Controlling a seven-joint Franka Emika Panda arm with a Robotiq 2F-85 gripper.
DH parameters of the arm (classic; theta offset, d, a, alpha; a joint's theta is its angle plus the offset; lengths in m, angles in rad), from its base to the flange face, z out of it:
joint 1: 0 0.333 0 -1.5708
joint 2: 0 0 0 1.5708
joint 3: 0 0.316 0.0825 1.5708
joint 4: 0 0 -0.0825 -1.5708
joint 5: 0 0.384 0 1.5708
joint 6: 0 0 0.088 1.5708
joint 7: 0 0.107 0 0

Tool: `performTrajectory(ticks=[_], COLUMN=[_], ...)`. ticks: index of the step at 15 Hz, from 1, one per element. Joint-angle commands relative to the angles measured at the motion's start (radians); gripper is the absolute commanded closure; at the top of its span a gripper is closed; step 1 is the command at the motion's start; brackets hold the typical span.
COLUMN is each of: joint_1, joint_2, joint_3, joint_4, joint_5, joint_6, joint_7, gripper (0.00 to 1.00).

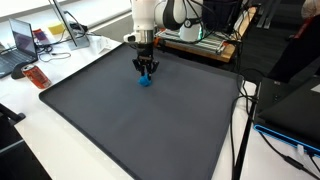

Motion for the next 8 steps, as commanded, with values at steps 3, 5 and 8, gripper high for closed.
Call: performTrajectory(ticks=[3, 5, 8], joint_1=[-0.013, -0.053, -0.178], joint_2=[-0.010, -0.032, -0.080], joint_3=[0.019, 0.059, 0.184], joint_4=[0.001, -0.008, -0.022], joint_5=[0.012, 0.013, 0.016], joint_6=[0.002, -0.006, -0.019], joint_7=[0.019, 0.024, 0.028], gripper=[1.00, 0.98, 0.99])
